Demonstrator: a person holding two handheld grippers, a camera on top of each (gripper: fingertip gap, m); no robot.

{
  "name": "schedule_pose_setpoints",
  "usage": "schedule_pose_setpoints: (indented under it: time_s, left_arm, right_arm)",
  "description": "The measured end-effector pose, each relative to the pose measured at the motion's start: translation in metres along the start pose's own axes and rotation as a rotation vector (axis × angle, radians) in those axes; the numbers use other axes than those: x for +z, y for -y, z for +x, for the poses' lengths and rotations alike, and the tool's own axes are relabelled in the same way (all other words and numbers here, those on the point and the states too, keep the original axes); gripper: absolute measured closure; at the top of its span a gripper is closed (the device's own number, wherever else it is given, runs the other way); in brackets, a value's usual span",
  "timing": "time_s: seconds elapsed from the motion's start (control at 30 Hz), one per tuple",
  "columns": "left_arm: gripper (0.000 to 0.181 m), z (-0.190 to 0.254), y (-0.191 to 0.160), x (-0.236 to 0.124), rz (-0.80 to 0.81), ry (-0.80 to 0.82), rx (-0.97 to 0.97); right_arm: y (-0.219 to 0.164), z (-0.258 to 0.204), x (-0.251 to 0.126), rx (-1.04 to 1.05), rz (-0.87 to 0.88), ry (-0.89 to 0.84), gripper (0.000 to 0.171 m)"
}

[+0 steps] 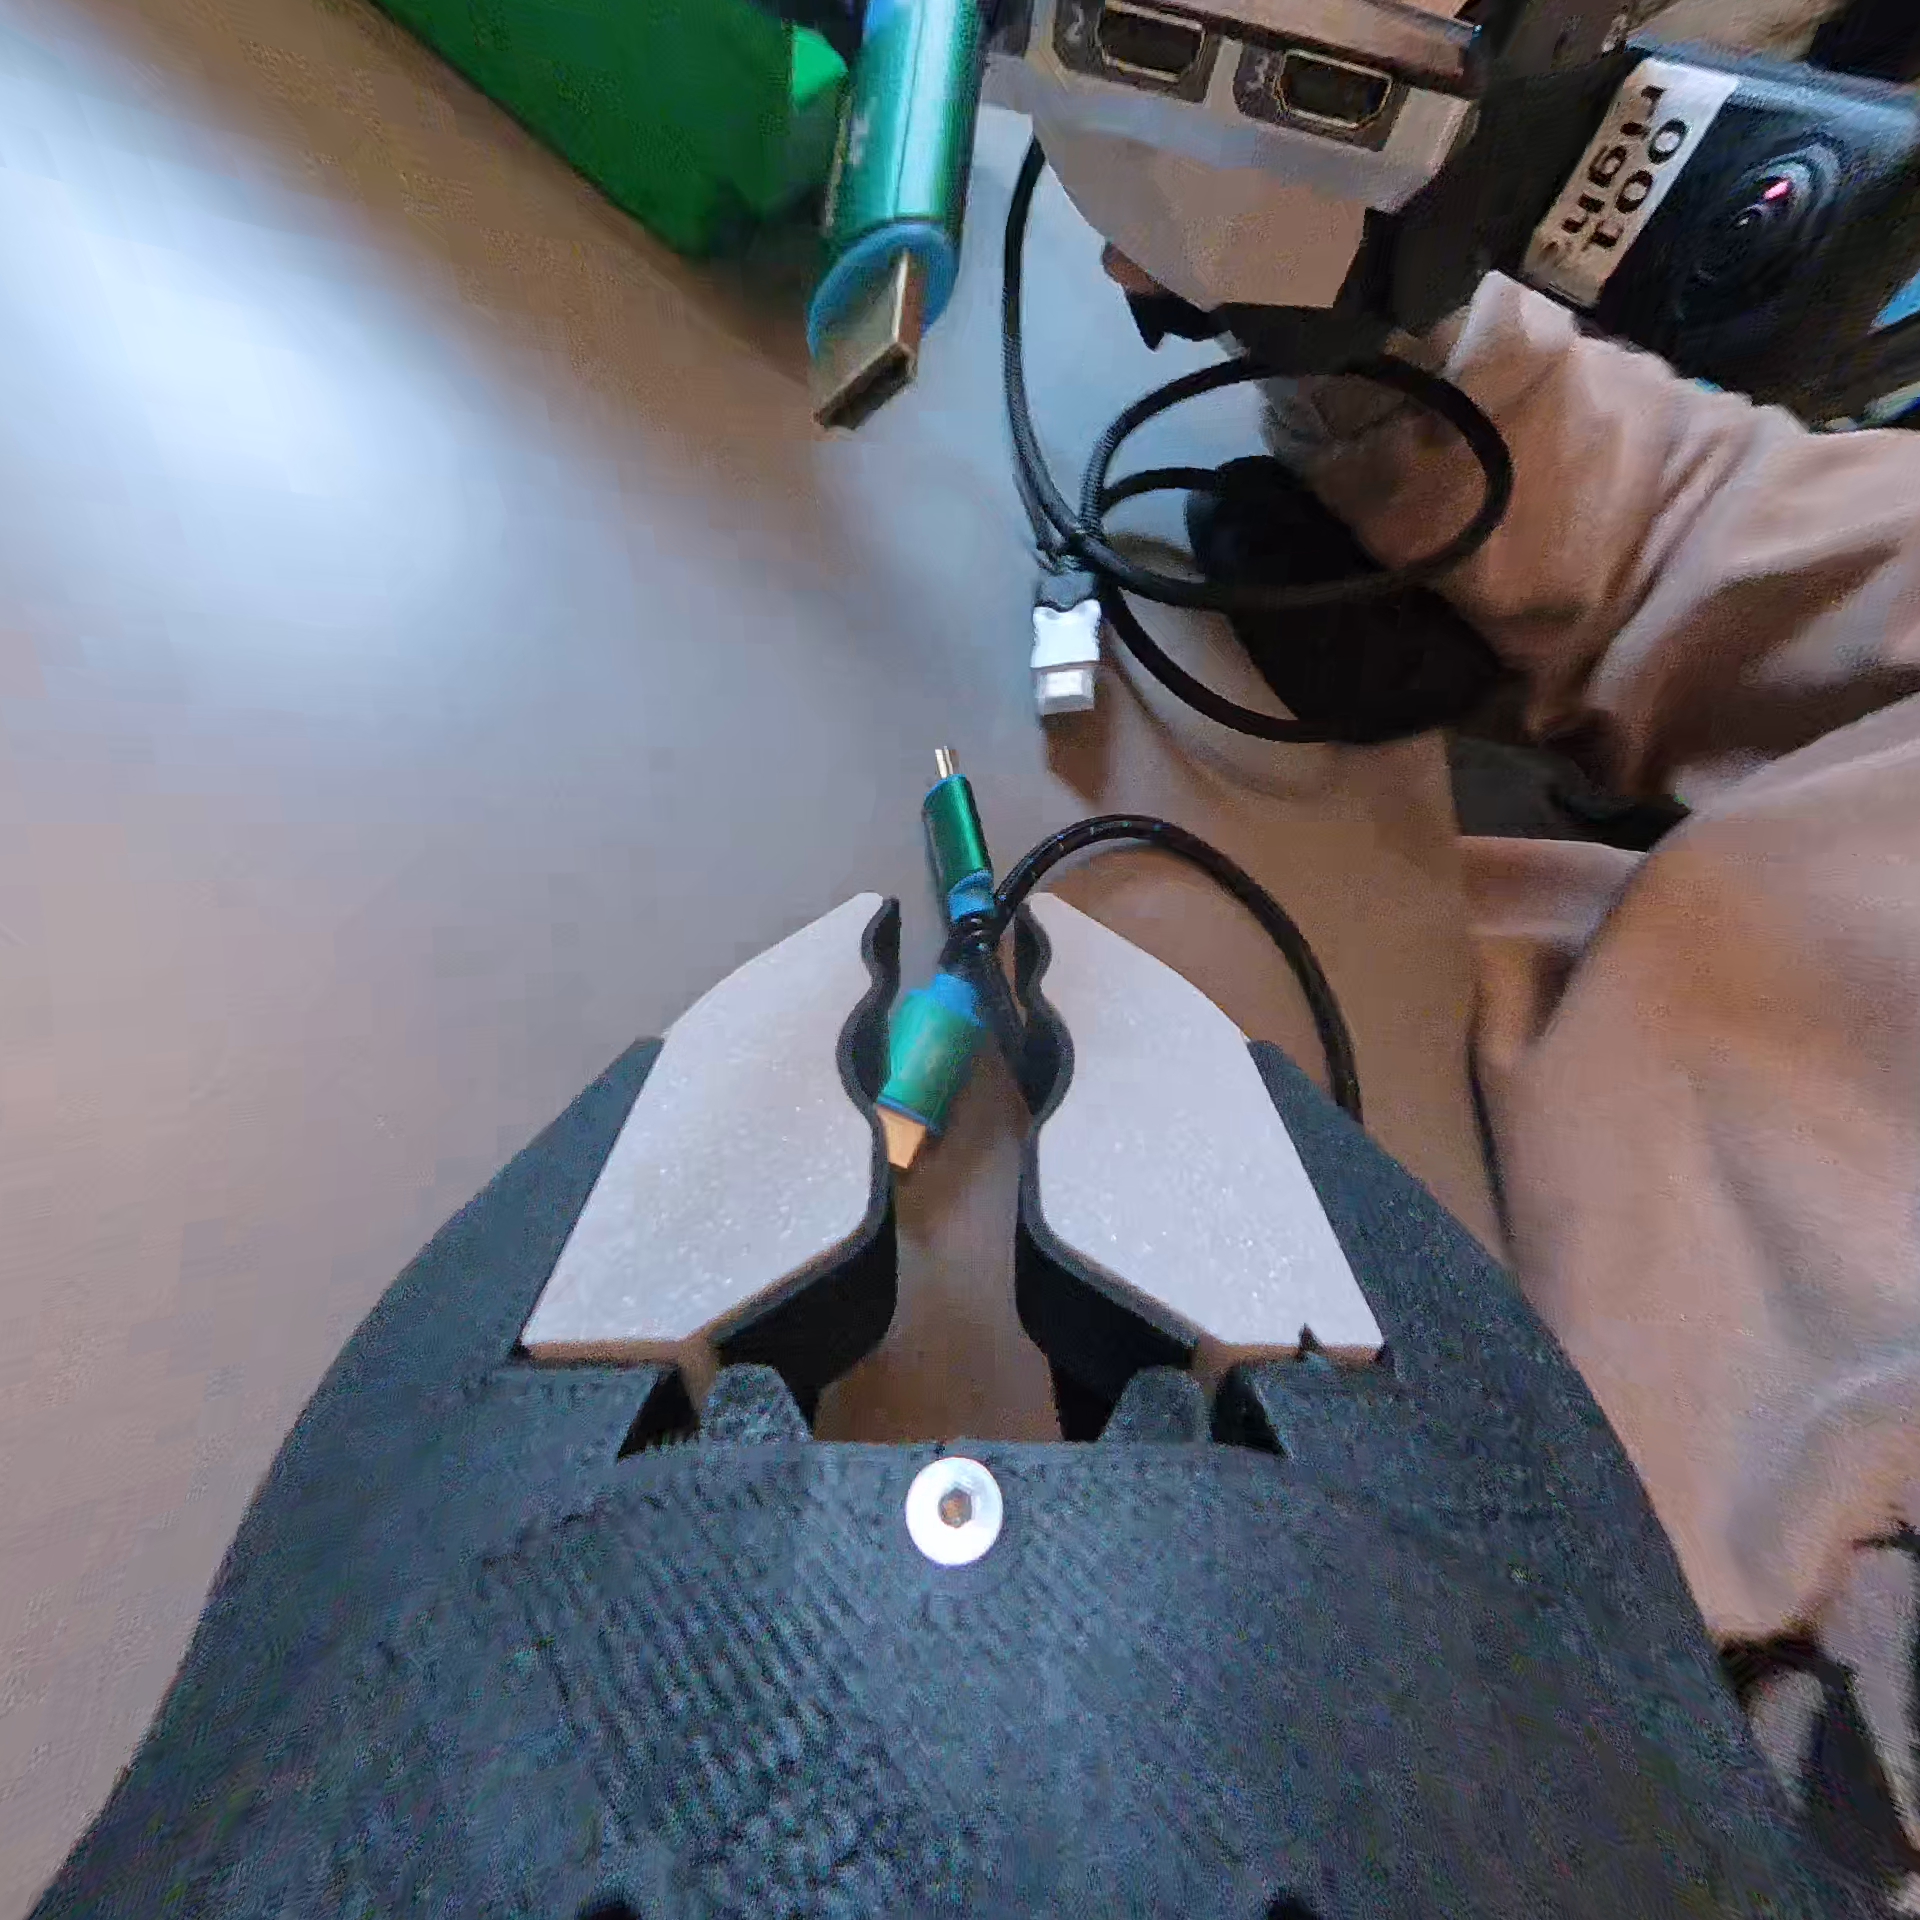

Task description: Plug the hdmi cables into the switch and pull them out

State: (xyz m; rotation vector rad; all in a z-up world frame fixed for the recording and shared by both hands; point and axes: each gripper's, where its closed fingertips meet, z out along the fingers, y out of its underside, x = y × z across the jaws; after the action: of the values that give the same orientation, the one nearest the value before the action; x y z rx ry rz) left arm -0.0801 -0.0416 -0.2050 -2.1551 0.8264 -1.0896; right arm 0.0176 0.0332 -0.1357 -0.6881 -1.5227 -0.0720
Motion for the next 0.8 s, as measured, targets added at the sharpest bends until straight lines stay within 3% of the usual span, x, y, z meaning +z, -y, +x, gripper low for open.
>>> schedule_pose_setpoints:
  time_s: [0.07,0.13,0.23,0.3,0.5,0.57,0.7,0.8]
  left_arm:
    - [0.156,-0.002,0.005,-0.012,-0.012,0.168,0.185]
    - [0.151,0.032,-0.007,-0.014,-0.098,0.174,0.414]
    - [0.146,0.086,-0.055,-0.002,-0.303,0.113,0.737]
    - [0.145,0.089,-0.088,0.005,-0.489,0.155,0.915]
    - [0.173,0.083,-0.098,0.017,-0.666,0.122,1.105]
    - [0.174,0.096,-0.080,0.019,-0.559,0.080,1.071]
    - [0.175,0.139,-0.006,-0.013,-0.127,-0.133,0.689]
    - [0.175,0.096,0.027,-0.040,0.069,-0.094,0.344]
  right_arm:
    - [-0.003,0.004,-0.001,0.031,0.000,-0.007,0.148]
    - [-0.004,0.008,-0.002,0.060,0.001,-0.017,0.148]
    - [-0.006,0.014,-0.003,0.096,0.004,-0.027,0.148]
    - [-0.006,0.016,-0.002,0.115,0.004,-0.028,0.148]
    - [-0.007,0.018,-0.004,0.144,-0.010,-0.022,0.148]
    - [-0.009,0.021,-0.008,0.153,-0.013,-0.030,0.148]
    - [-0.012,0.033,-0.016,0.202,0.003,-0.064,0.148]
    - [-0.014,0.041,-0.018,0.252,0.018,-0.078,0.148]
